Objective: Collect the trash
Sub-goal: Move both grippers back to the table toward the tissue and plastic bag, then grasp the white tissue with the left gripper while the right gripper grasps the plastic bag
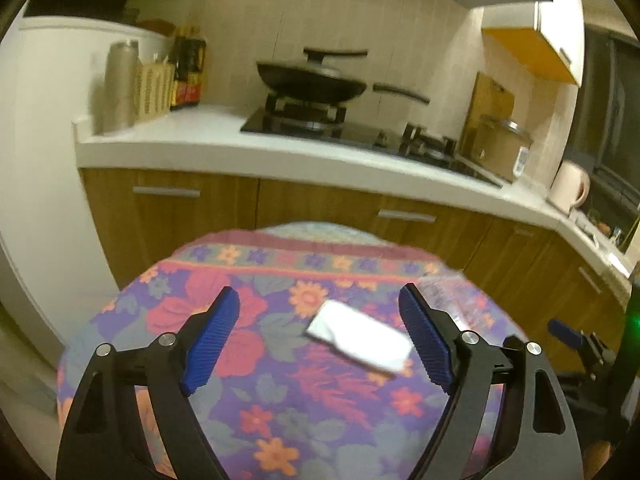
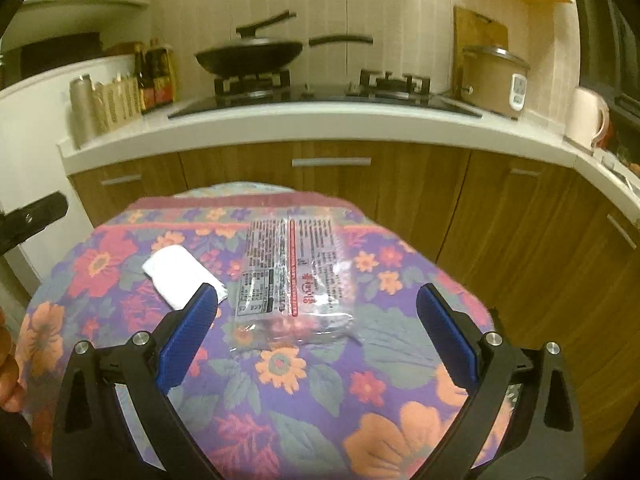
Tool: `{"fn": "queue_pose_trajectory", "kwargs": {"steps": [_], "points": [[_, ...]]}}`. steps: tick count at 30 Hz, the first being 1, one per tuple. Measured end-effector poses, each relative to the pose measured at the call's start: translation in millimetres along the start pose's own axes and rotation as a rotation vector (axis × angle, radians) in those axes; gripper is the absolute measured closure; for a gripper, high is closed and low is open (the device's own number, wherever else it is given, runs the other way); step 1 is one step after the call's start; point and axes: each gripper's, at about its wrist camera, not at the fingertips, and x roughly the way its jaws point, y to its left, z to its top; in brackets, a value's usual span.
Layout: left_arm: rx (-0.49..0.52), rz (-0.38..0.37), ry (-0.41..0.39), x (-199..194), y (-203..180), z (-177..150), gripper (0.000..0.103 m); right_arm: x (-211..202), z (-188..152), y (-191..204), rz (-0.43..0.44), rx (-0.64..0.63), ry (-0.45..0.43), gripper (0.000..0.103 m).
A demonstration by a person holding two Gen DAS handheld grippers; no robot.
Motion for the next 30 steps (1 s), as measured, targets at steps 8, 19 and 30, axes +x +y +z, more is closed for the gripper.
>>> {"fn": "queue_pose_trajectory", "kwargs": {"steps": [8, 19, 30], "points": [[-0.006, -0.060, 0.182, 70.1, 10.4, -13.7, 0.022, 43.2, 2.9, -0.8, -0.056, 0.002, 0.078, 0.008], [0.041, -0.069, 0.289, 116.9, -6.5, -23.6, 0.023, 73.5, 4.7, -11.1, -0.072, 0.014, 0.142, 0.008], [0.170, 0.006, 0.315, 126.9, -28.9, -30.7, 0.058, 97.3, 3.7, 0.0, -0.026, -0.027, 0.246, 0.023]]}}
